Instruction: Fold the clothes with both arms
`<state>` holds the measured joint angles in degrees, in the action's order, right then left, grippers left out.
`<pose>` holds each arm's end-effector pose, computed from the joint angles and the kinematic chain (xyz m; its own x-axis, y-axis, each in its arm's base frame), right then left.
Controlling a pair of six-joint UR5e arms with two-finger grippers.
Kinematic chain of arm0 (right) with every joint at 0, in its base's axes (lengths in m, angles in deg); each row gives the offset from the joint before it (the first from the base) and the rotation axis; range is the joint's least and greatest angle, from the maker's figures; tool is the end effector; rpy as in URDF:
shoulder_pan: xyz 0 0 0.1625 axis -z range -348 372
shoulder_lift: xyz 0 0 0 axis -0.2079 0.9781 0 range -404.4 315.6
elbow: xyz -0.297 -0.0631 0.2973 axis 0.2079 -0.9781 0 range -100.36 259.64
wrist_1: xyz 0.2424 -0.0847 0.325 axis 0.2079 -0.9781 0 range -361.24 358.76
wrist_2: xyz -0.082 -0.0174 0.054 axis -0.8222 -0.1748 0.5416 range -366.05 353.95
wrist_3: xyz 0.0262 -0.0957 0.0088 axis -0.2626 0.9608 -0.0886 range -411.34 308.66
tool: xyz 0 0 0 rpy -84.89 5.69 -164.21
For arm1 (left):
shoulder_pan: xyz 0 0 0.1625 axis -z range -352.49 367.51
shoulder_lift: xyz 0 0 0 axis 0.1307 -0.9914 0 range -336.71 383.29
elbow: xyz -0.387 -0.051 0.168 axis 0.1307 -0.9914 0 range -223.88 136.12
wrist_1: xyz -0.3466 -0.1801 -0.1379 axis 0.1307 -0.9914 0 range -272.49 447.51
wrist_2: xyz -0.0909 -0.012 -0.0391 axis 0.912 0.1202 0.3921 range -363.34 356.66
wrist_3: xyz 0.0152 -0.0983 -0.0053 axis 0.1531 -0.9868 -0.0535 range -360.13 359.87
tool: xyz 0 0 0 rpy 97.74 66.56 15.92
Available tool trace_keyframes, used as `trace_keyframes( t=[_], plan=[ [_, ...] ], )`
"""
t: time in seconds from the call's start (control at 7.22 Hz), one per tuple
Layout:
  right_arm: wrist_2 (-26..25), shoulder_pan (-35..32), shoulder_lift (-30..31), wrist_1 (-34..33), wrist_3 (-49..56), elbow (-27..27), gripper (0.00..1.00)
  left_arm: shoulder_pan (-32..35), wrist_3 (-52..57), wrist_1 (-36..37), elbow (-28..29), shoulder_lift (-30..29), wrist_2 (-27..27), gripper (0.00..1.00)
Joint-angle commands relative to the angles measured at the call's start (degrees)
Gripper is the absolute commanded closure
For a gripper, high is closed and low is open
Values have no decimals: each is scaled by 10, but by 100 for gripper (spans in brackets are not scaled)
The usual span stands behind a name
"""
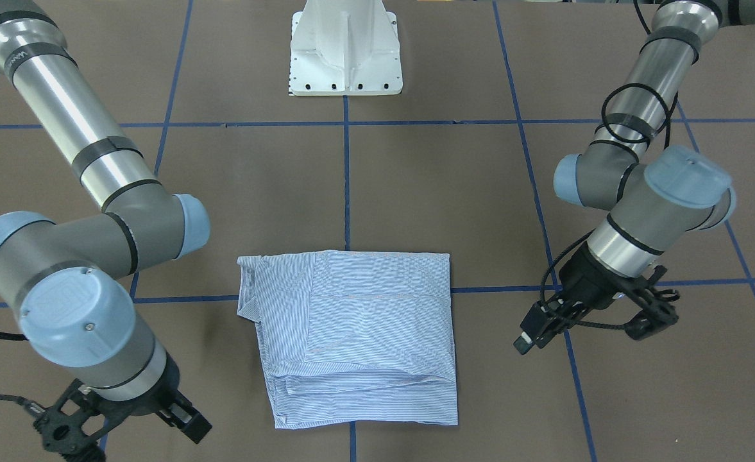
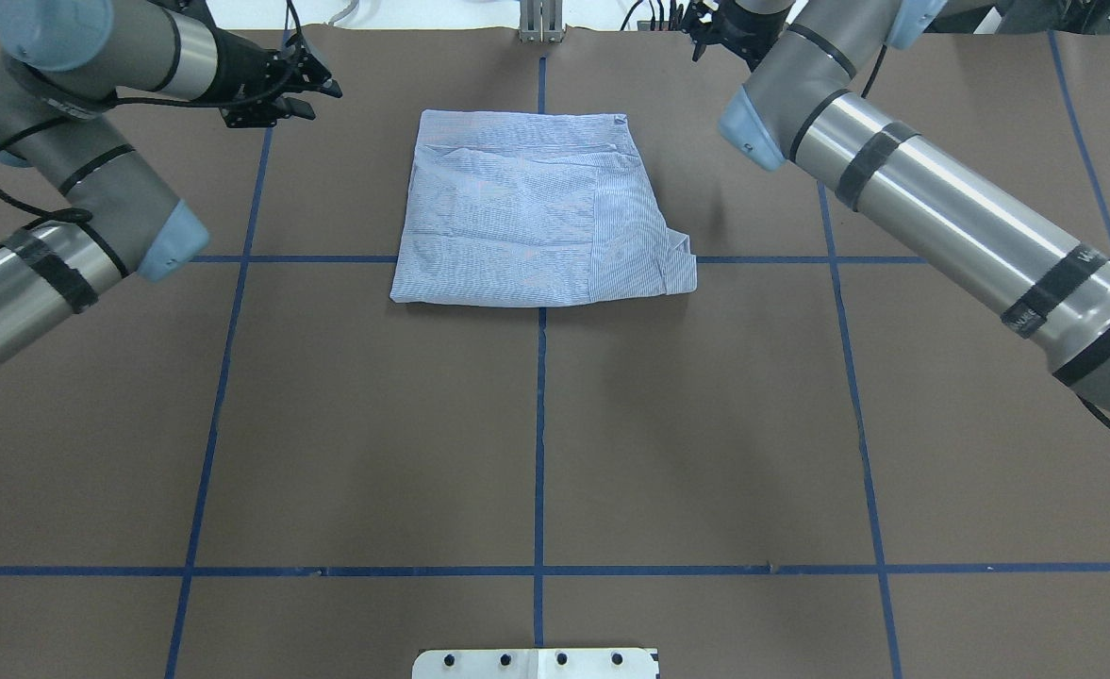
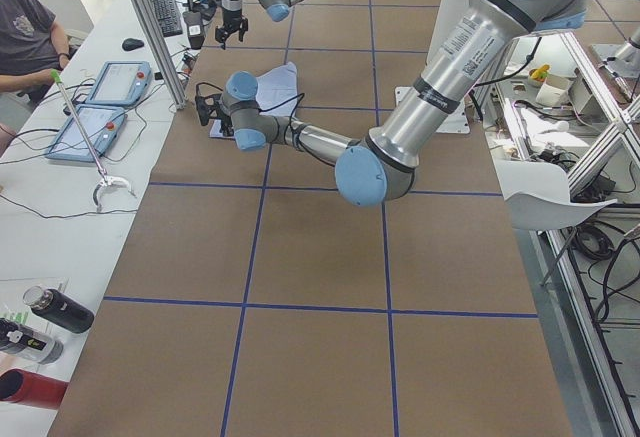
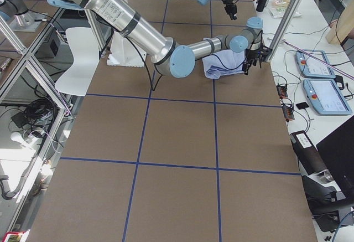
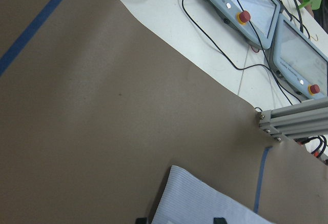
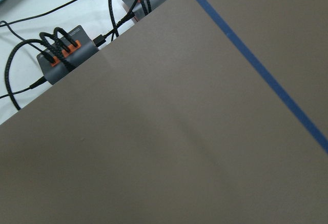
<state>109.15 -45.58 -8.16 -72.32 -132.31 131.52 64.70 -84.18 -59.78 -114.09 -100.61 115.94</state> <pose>-0.3810 -0.7692 0.3256 0.5356 0.5783 0.6153 -0.5571 0.7896 -0.2571 0.3253 -0.6607 0.3528 0.2219 -0.1774 -0.9588 0.4616 0.8853 -0.0569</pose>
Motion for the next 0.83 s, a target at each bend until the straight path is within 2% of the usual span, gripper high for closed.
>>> trace_keyframes(
  t=[0.0, 0.28, 0.42, 0.69],
  plan=[
    [31, -46, 117, -2, 158, 78, 1, 64, 183, 2, -54, 77, 75, 47],
    [54, -95, 181, -5, 277, 98, 1, 110, 333, 31, -57, 111, 79, 47],
    [65, -121, 223, -5, 355, 109, 0, 133, 409, 71, -68, 121, 79, 47],
    [98, -163, 297, 1, 489, 133, 1, 170, 568, 170, -125, 161, 80, 47]
  ],
)
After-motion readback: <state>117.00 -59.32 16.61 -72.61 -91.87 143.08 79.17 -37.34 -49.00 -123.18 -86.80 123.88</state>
